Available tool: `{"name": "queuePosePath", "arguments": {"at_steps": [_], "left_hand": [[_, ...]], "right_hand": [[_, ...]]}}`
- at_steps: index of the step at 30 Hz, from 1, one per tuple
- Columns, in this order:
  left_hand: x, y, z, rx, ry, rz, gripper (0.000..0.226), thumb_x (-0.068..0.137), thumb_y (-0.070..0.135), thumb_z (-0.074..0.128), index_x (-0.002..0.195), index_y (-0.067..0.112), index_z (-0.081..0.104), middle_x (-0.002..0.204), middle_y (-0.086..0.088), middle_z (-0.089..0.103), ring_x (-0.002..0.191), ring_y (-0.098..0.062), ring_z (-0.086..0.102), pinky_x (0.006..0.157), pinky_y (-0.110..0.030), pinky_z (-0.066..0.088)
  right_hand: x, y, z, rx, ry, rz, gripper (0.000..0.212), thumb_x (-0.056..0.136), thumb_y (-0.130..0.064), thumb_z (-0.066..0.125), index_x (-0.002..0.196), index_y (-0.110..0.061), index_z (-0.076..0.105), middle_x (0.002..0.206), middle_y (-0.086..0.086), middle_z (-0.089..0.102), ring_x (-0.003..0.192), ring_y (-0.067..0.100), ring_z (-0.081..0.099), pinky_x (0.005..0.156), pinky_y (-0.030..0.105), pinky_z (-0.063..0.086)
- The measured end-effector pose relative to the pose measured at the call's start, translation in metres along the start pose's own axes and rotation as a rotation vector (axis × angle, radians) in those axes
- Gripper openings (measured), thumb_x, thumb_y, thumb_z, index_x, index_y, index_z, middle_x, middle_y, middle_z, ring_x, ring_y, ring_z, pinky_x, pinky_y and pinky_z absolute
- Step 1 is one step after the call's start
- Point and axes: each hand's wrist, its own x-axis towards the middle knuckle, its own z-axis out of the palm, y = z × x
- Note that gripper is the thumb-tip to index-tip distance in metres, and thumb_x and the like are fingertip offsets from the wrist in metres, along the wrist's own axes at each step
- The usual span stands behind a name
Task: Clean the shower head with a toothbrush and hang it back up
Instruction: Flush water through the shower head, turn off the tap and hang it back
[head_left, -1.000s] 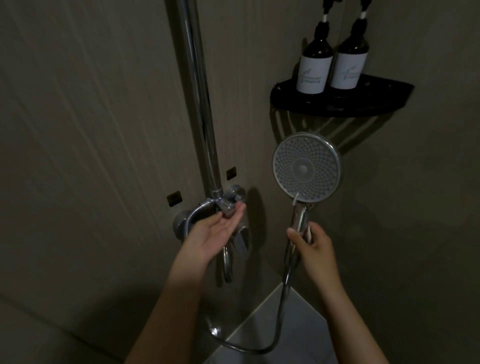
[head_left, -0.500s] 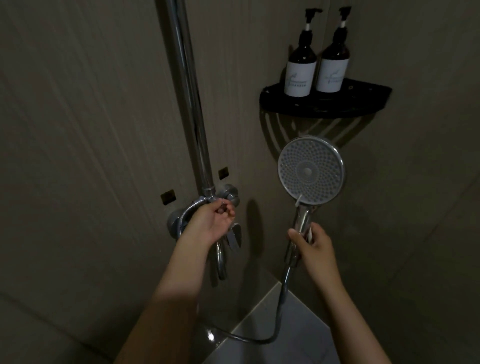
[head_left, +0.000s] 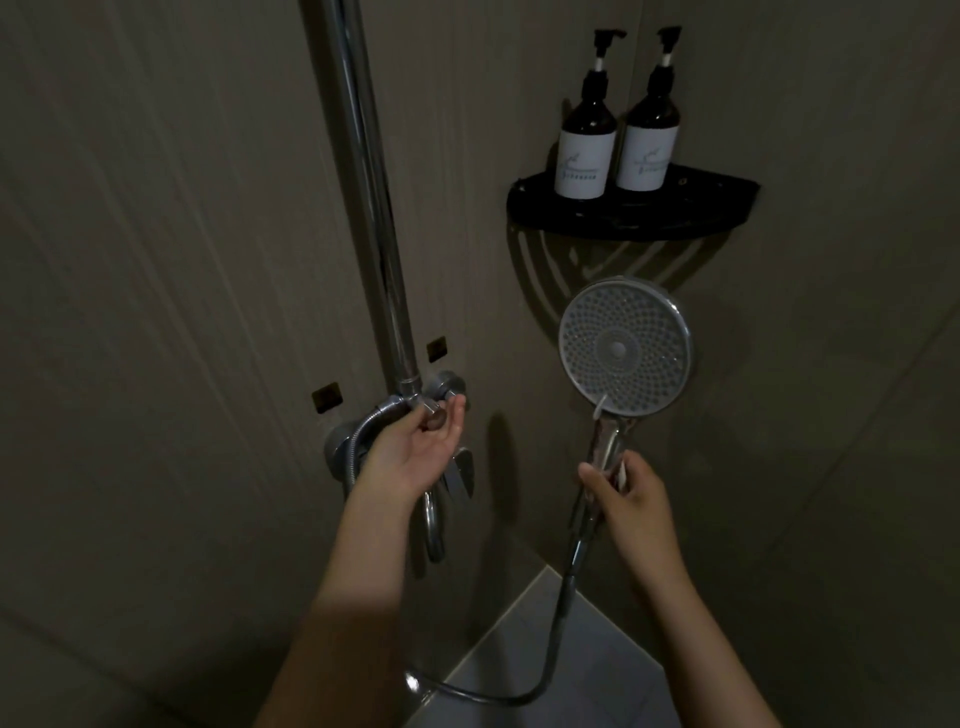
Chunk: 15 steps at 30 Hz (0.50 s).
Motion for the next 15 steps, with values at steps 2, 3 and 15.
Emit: {"name": "queuePosePath", "arguments": {"at_steps": [2,3,15], "left_hand": [[-0.003,0.0,-0.01,-0.119,-0.091,-0.027,0.028,0.097,0.008,0.039,0.12,-0.005,0.05,0.12,-0.028,0.056,0.11,-0.034,0.058,0.089,-0.041,0.05],[-0.003,-0.001,-0.014,-0.172,-0.132,-0.041,0.032,0.097,0.007,0.039,0.125,-0.006,0.047,0.124,-0.03,0.054,0.113,-0.035,0.057,0.088,-0.043,0.05],[0.005,-0.003,-0.002,0.03,-0.079,0.053,0.01,0.09,-0.002,0.047,0.095,-0.001,0.055,0.091,-0.014,0.056,0.085,-0.02,0.058,0.067,-0.028,0.058]], "right_hand": [[0.0,0.001,-0.001,0.0,0.009,0.01,0.022,0.088,-0.008,0.062,0.071,-0.015,0.049,0.063,0.001,0.05,0.057,0.005,0.048,0.052,0.013,0.038],[0.0,0.002,-0.002,-0.007,0.008,0.015,0.021,0.088,-0.008,0.062,0.071,-0.014,0.05,0.064,0.003,0.052,0.06,0.01,0.049,0.055,0.016,0.04],[0.005,0.01,-0.009,-0.104,0.079,0.038,0.016,0.086,-0.01,0.064,0.076,-0.005,0.053,0.066,0.006,0.053,0.061,0.014,0.048,0.059,0.021,0.041]]}}
